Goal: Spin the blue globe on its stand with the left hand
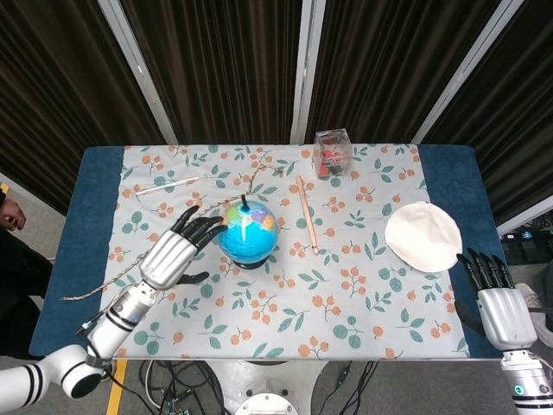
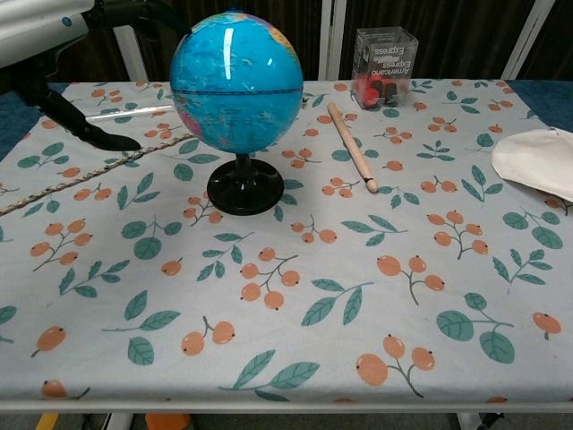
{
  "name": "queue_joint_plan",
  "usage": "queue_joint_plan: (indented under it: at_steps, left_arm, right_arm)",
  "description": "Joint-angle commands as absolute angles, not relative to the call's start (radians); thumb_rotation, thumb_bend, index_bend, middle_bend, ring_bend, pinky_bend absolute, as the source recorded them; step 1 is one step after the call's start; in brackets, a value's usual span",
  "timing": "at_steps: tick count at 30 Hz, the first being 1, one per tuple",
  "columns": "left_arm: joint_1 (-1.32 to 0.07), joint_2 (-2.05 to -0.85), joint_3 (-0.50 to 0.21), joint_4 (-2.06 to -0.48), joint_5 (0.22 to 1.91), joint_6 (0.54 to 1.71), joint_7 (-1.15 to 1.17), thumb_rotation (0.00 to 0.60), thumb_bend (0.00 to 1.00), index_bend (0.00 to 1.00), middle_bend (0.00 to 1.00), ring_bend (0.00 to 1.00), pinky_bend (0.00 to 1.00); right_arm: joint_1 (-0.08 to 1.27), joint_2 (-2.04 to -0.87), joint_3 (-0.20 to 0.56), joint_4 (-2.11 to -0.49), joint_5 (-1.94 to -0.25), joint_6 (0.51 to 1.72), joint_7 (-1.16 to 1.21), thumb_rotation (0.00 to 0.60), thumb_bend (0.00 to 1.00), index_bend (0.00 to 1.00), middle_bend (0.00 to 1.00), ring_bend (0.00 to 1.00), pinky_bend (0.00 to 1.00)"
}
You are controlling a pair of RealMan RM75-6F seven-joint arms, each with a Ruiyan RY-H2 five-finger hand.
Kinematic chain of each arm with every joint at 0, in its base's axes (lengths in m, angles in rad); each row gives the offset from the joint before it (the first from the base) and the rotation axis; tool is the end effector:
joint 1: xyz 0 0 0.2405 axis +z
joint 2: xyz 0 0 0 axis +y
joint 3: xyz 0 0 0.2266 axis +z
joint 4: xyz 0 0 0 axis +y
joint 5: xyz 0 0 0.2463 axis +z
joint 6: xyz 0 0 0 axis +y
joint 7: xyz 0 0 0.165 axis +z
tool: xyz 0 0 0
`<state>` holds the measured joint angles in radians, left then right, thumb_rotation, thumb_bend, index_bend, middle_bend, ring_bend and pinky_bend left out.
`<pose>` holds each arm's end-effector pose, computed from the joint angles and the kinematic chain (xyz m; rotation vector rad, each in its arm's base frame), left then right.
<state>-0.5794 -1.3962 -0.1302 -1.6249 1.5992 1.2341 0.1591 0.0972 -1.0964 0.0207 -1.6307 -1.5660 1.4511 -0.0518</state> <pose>-0.1042 0.2992 0.0031 -1.8716 -0.6790 -1.2985 -0.2900 -0.1984 0.1039 1.5024 -0.8691 0.8678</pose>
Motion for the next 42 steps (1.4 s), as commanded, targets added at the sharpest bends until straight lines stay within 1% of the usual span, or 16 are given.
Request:
queue_joint_plan:
  at_steps: [1,4,9,12,20,25,31,42]
  left_arm:
    - [-0.577,-1.395,-0.132,-1.625,1.601,1.245,0.164,0.600,0.12,0.14,0.11,0.16,0.04]
    - [-0.575,-1.396,-0.135,-1.625,1.605,1.261,0.169,0.600,0.12,0.14,0.11,0.15,0.04]
    - [-0.576,-1.400,-0.136,-1.629,1.620,1.280,0.175,0.600,0.12,0.14,0.11,0.08,0.04]
    - [-0.583,-1.404,-0.133,-1.633,1.647,1.292,0.175,0.600,0.12,0.15,0.11,0.06,0.04]
    - [-0.624,-1.423,-0.116,-1.645,1.732,1.287,0.144,0.600,0.12,0.15,0.11,0.06,0.04]
    - [-0.651,-1.441,-0.123,-1.634,1.712,1.244,0.155,0.600,0.12,0.15,0.11,0.06,0.04]
    - [-0.664,-1.453,-0.121,-1.614,1.693,1.220,0.158,0.600,0.12,0.15,0.11,0.06,0.04]
    - [-0.665,-1.456,-0.116,-1.599,1.678,1.226,0.155,0.600,0.12,0.15,0.11,0.06,0.04]
  right_arm:
    - [0.097,-1.096,0.021,-1.632,-1.566,1.452,-0.053,0.600,0.31,0.00,0.00,0.00,0.00]
    - [0.097,-1.096,0.021,-1.633,-1.565,1.451,-0.054,0.600,0.32,0.00,0.00,0.00,0.00]
    - [0.098,-1.097,0.021,-1.630,-1.564,1.449,-0.052,0.600,0.32,0.00,0.00,0.00,0.00]
    - [0.098,-1.098,0.021,-1.629,-1.563,1.448,-0.051,0.600,0.32,0.00,0.00,0.00,0.00]
    - [0.099,-1.100,0.020,-1.626,-1.561,1.445,-0.049,0.600,0.32,0.00,0.00,0.00,0.00]
    - [0.098,-1.102,0.020,-1.618,-1.558,1.444,-0.040,0.600,0.32,0.00,0.00,0.00,0.00]
    - [0.096,-1.101,0.021,-1.613,-1.554,1.445,-0.033,0.600,0.32,0.00,0.00,0.00,0.00]
    - [0.097,-1.102,0.020,-1.615,-1.556,1.443,-0.036,0.600,0.32,0.00,0.00,0.00,0.00]
